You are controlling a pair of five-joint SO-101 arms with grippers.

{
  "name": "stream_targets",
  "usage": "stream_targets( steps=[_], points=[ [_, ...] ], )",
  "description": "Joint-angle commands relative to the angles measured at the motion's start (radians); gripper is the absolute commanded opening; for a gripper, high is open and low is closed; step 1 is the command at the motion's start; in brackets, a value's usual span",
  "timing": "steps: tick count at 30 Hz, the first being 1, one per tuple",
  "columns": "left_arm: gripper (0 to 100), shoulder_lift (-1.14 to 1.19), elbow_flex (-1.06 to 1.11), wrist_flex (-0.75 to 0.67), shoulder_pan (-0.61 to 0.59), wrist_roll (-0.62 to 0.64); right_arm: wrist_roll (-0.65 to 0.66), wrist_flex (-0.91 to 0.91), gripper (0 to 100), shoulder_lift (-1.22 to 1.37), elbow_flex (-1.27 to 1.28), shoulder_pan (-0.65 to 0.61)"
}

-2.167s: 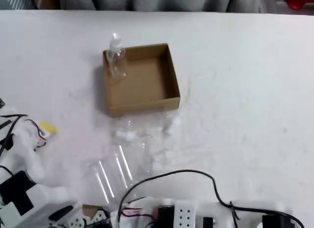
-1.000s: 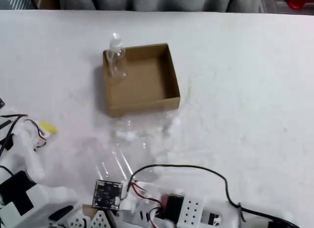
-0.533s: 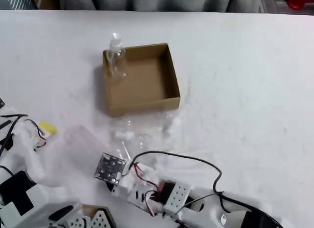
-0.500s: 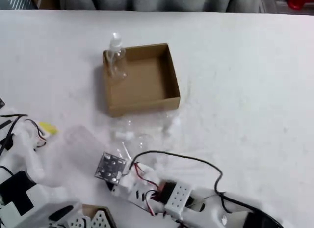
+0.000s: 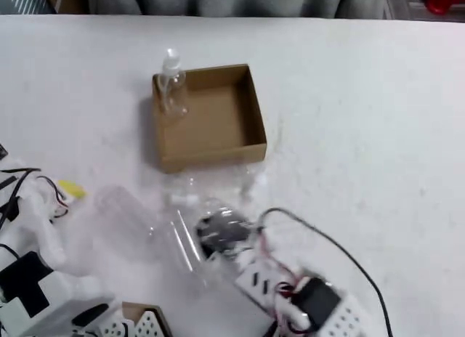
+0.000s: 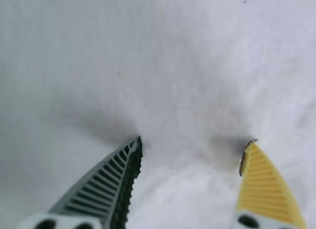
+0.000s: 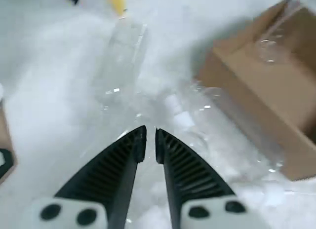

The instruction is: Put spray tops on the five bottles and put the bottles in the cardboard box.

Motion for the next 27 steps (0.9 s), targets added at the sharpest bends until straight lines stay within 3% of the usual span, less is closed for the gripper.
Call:
stream_targets(
  steps=[1,8,16,23,27],
  points=[
    [31,-0.01,-0.054,0.018,0.015,-0.002,0.046,0.041,1.5,-0.087,-0.011,0.2],
    [31,-0.122,-0.078,0.018,0.021,-0.17,0.147,0.016,1.5,-0.001,-0.005,0.556],
    [31,-0.38,-0.071,0.038,0.108,-0.408,0.158,0.044,1.5,-0.002,0.11,0.993],
    [31,-0.53,-0.078,0.173,0.275,-0.698,0.226,-0.005,1.5,-0.002,0.21,1.053],
    [31,-0.539,-0.077,0.298,0.367,-0.991,0.253,0.012,1.5,-0.002,0.219,1.052]
  ],
)
